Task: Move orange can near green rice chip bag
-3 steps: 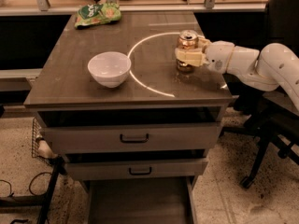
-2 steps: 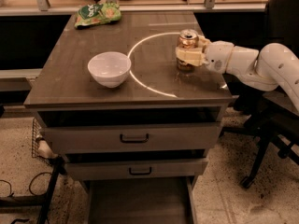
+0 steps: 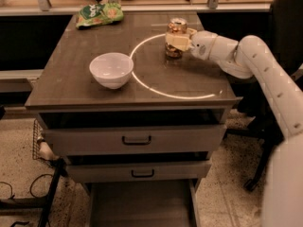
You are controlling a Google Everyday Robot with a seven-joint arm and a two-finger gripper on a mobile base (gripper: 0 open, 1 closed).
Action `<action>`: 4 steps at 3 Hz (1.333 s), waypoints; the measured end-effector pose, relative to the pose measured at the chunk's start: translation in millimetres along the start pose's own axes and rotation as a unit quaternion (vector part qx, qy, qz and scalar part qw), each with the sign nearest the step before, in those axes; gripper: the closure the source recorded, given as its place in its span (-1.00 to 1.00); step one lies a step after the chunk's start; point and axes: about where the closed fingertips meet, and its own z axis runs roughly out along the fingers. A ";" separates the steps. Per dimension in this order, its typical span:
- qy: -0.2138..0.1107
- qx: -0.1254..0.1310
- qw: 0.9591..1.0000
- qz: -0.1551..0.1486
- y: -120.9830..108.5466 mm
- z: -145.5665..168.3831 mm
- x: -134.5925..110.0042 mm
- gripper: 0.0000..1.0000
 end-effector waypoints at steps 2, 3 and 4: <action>0.064 0.019 0.998 0.005 -32.6 100.0 -29.7 1.00; 0.125 0.057 0.990 -0.021 -45.6 103.3 -44.5 1.00; 0.147 0.074 0.986 -0.030 -52.4 99.4 -47.3 1.00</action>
Offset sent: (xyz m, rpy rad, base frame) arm 0.1619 0.0370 0.0792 -0.3395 0.0936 -0.1535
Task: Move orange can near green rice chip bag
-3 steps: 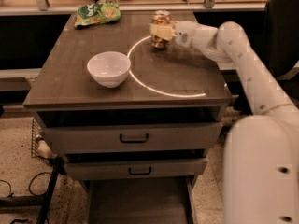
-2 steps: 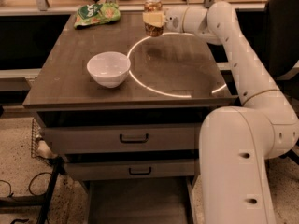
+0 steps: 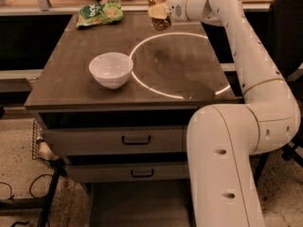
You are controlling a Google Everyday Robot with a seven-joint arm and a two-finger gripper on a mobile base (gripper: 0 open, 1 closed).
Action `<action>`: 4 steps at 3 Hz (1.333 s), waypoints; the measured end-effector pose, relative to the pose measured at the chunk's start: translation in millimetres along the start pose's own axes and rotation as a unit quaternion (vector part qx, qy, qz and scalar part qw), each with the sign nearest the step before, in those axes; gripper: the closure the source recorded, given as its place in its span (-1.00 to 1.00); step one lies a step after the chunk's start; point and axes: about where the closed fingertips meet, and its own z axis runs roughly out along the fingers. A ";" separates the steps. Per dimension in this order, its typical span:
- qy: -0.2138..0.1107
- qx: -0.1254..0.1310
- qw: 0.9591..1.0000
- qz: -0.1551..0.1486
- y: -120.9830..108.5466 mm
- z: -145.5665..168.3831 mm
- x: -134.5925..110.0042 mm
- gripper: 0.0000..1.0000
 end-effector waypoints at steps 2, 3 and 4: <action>-0.015 0.021 1.000 -0.007 -1.5 8.7 -13.2 1.00; -0.084 0.051 0.995 -0.035 24.7 9.6 -64.2 1.00; -0.121 0.070 0.990 -0.036 48.8 10.3 -71.4 1.00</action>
Offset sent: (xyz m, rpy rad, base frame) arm -0.0428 0.0554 0.0271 0.0450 -0.1861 -0.2045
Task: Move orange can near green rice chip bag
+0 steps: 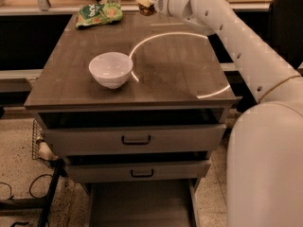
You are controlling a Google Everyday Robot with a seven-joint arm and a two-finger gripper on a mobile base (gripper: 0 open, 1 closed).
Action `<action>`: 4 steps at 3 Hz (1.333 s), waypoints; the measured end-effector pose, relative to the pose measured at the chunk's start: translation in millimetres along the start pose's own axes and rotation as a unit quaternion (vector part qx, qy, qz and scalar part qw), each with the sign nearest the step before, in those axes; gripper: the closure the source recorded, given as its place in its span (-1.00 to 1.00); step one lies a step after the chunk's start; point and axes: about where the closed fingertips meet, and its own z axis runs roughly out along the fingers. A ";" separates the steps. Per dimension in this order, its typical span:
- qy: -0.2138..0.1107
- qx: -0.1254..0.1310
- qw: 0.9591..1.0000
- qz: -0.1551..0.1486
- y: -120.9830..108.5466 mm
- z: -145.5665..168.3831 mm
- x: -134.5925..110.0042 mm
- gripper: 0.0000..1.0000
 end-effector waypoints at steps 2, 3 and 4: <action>0.000 0.002 1.000 0.021 25.4 18.4 24.8 1.00; -0.001 0.005 0.999 0.034 19.6 25.2 28.7 1.00; -0.004 0.008 0.998 0.055 0.0 43.7 44.5 1.00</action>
Offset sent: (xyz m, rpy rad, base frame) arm -0.0040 0.0302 -0.0253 0.0327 0.0275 -0.0013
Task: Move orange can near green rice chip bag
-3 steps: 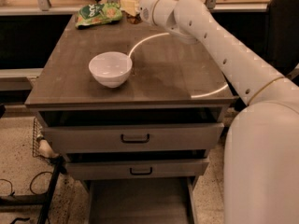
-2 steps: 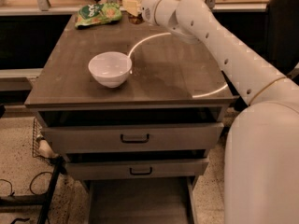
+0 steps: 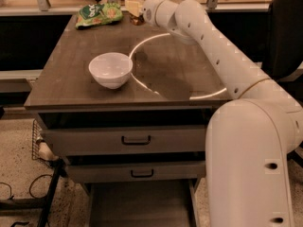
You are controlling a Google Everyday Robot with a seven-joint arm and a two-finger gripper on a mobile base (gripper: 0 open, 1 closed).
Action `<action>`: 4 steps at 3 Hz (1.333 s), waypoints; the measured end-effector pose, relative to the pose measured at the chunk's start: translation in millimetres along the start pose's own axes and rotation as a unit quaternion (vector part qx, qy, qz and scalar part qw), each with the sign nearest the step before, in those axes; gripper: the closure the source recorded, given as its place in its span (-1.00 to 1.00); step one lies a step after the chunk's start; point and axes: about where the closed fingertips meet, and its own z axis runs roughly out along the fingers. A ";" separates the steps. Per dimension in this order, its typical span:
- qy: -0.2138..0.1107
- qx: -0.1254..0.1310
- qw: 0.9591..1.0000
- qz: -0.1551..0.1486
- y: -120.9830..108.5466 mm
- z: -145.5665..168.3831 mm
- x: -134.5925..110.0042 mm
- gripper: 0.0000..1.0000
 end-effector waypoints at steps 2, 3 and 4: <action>0.022 0.007 1.000 0.003 -29.3 4.7 9.4 1.00; 0.039 0.005 0.999 0.003 -35.1 11.3 17.8 1.00; 0.044 -0.003 0.999 0.006 -36.2 23.7 25.9 1.00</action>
Offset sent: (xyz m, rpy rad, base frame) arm 0.0395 -0.0407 -0.0125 -0.0729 0.0770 -0.0363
